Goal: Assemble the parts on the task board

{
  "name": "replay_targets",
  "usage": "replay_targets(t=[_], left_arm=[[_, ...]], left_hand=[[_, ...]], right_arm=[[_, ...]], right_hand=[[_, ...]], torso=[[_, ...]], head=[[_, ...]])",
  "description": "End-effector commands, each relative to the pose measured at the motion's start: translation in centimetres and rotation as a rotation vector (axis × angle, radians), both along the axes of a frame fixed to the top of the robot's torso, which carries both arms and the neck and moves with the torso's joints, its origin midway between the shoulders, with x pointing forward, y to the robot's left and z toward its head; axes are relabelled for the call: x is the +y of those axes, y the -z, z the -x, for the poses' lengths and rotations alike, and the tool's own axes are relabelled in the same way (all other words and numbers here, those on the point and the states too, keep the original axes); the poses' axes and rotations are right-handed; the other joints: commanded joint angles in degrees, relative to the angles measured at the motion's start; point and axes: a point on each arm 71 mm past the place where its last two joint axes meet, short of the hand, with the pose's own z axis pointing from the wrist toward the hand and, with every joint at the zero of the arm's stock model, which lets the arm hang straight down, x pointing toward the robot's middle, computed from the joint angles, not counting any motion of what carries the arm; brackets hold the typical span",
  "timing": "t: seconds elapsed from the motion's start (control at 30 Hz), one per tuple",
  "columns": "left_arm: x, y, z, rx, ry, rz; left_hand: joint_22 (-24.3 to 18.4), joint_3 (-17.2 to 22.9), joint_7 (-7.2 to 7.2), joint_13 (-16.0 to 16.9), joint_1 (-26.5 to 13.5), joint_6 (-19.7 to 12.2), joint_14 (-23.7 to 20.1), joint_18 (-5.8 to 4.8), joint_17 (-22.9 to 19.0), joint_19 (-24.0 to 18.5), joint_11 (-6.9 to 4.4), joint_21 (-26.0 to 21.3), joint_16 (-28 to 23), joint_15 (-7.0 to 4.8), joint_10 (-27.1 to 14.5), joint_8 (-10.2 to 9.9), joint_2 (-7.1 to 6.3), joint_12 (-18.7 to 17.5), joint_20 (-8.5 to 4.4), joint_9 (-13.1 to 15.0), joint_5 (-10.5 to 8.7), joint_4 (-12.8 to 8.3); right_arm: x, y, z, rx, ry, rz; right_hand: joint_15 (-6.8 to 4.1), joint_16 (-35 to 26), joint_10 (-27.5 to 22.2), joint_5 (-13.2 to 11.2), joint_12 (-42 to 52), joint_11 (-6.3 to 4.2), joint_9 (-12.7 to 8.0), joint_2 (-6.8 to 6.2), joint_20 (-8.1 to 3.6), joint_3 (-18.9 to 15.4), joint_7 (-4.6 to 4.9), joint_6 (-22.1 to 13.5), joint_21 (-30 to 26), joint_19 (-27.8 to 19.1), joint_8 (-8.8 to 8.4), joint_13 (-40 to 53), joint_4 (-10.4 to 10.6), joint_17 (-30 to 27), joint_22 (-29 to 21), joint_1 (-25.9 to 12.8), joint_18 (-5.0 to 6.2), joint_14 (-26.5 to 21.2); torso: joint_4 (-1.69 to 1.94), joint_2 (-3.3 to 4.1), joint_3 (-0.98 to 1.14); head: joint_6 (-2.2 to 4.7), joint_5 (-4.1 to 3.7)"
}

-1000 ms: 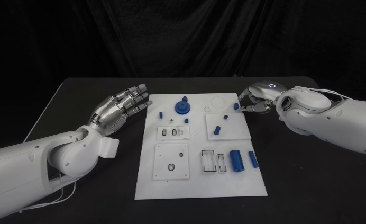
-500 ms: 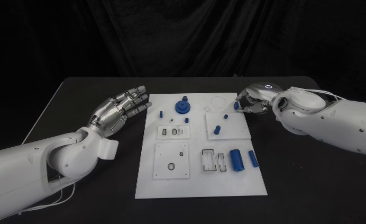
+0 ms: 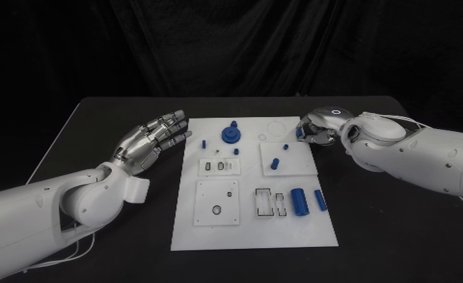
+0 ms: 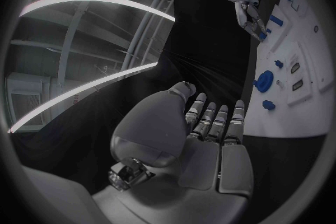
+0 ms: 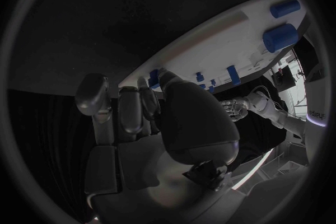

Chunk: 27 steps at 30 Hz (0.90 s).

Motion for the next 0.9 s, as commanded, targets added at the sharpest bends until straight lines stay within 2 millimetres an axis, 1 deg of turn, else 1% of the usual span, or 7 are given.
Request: replay_targets(t=[0.03,0.27,0.57,0.6,0.67,0.7,0.9], left_arm=[[-0.06,0.00,0.07,-0.001,0.009,0.014],[-0.03,0.09,0.09,0.005,0.012,0.012],[-0.01,0.19,0.09,0.010,0.014,0.010],[-0.01,0.20,0.09,0.011,0.014,0.010],[-0.01,0.22,0.09,0.011,0.014,0.009],[0.00,0.22,0.09,0.011,0.014,0.009],[0.14,0.24,0.13,0.013,0.011,0.008]], left_hand=[[0.08,0.37,0.28,0.08,-0.56,0.05,0.05,-0.80,0.06,0.34,0.30,0.35,0.35,0.25,0.11,0.31,0.12,0.16,0.07,0.03,-0.35,0.04],[0.06,0.49,0.30,0.08,-0.63,-0.01,-0.03,-0.83,0.04,0.30,0.37,0.34,0.31,0.27,0.09,0.29,0.11,0.19,0.06,0.02,-0.39,0.02],[0.05,0.53,0.32,0.07,-0.66,-0.09,-0.06,-0.85,0.04,0.27,0.41,0.32,0.30,0.26,0.08,0.26,0.09,0.19,0.06,0.01,-0.42,0.02],[0.05,0.53,0.32,0.07,-0.66,-0.09,-0.06,-0.85,0.04,0.27,0.41,0.32,0.30,0.26,0.08,0.26,0.09,0.19,0.06,0.01,-0.42,0.02],[0.05,0.53,0.32,0.07,-0.66,-0.09,-0.06,-0.85,0.04,0.27,0.41,0.32,0.30,0.26,0.08,0.26,0.09,0.19,0.06,0.01,-0.42,0.02],[0.05,0.53,0.32,0.07,-0.66,-0.09,-0.06,-0.85,0.04,0.27,0.41,0.32,0.30,0.26,0.08,0.26,0.09,0.19,0.06,0.01,-0.42,0.02],[0.05,0.53,0.32,0.07,-0.66,-0.09,-0.06,-0.85,0.04,0.27,0.41,0.32,0.30,0.26,0.08,0.26,0.09,0.19,0.06,0.01,-0.42,0.02]], right_arm=[[0.10,0.63,0.18,0.015,-0.002,0.007],[0.31,0.68,0.15,0.006,-0.010,0.001],[0.49,0.53,0.22,-0.016,-0.025,-0.013],[0.51,0.50,0.25,-0.020,-0.027,-0.016],[0.53,0.45,0.31,-0.025,-0.029,-0.020],[0.54,0.42,0.35,-0.029,-0.030,-0.022],[0.64,0.01,0.66,-0.071,-0.034,-0.050]], right_hand=[[-0.11,-0.44,-0.48,1.28,-0.35,-0.03,0.15,-0.06,0.03,-0.03,-0.05,0.49,-0.52,-0.11,0.25,-0.15,-0.19,1.27,6.70,0.90,1.03,-0.29],[-0.14,-0.51,-0.47,3.51,-0.41,-0.06,0.32,-0.04,0.00,0.28,-0.08,1.10,-0.79,0.07,0.36,-0.15,-0.52,1.38,6.72,1.67,1.01,-0.20],[-0.36,-0.46,-0.12,5.23,-0.24,-0.39,1.97,-0.01,-0.20,0.63,-0.60,4.11,-0.97,0.45,1.86,0.12,-0.75,1.67,6.89,2.27,0.98,0.01],[-0.46,-0.35,0.06,5.46,-0.13,-0.57,2.89,0.07,-0.32,0.61,-0.80,5.31,-0.88,0.62,2.65,0.26,-0.81,1.83,7.00,2.28,0.95,0.13],[-0.58,-0.29,0.25,5.64,-0.02,-0.69,3.74,0.16,-0.42,0.59,-0.98,6.08,-0.83,0.76,3.31,0.39,-0.93,1.94,7.09,2.35,0.92,0.22],[-0.66,-0.22,0.36,5.77,0.03,-0.80,4.52,0.20,-0.51,0.53,-1.16,6.93,-0.75,0.88,4.14,0.45,-1.14,2.04,7.17,2.48,0.90,0.30],[-0.83,0.15,0.89,6.06,0.23,-1.01,7.94,0.64,-0.73,0.45,-1.33,8.03,-0.35,1.45,6.96,0.74,-1.86,2.55,7.60,3.01,0.76,0.73]], torso=[[-0.03,0.01,-0.01],[-0.01,0.02,0.04],[-0.08,-0.03,0.03],[-0.07,-0.04,0.04],[-0.06,-0.03,0.03],[-0.04,-0.04,0.03],[-0.04,-0.02,0.00]], head=[[0.04,0.02],[0.01,-0.01],[0.01,0.10],[0.02,0.10],[0.03,0.11],[0.04,0.13],[0.10,0.36]])
